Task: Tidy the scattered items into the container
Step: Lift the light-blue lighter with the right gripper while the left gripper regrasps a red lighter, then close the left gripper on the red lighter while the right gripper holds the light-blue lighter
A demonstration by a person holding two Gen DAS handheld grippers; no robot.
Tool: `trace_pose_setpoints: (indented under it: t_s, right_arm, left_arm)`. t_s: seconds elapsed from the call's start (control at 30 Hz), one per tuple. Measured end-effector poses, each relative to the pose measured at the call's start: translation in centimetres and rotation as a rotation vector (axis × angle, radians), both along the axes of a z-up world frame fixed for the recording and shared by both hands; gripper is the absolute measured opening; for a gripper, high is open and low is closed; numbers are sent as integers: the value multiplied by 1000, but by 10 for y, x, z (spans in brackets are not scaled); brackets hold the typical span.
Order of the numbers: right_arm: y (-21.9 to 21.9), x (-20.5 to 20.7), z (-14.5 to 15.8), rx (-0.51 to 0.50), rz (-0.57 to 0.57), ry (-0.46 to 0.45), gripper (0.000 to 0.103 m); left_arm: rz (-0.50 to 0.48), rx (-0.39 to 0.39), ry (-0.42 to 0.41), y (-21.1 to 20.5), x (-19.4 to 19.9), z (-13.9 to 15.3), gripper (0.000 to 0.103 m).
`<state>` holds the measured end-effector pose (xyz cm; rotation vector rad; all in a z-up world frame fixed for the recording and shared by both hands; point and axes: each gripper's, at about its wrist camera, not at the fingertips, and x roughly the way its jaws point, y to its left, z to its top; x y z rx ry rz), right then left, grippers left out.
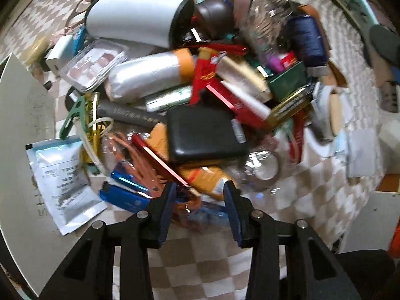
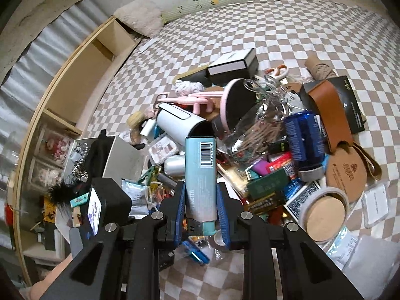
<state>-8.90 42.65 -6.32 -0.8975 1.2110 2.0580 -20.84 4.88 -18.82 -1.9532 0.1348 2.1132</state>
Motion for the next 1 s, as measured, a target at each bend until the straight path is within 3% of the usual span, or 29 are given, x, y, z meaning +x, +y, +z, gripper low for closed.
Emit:
trace_pose_setpoints:
  t_s: [0.33, 0.43, 0.63, 1.0]
  right_arm:
    - [-1, 1, -2, -6, 16, -8, 25]
    - [-2, 2, -1, -5, 17, -5, 25]
    - [1, 5, -2, -8, 6, 1, 25]
    - [-3, 2, 3, -17, -3, 22, 25]
  left_arm:
    - [11, -97, 26, 3, -4, -16, 29]
    - [-3, -90, 25, 1, -3, -16, 27]
    - [8, -54, 34, -18, 7, -5, 12]
    - [72, 54, 87, -54, 21, 27, 12]
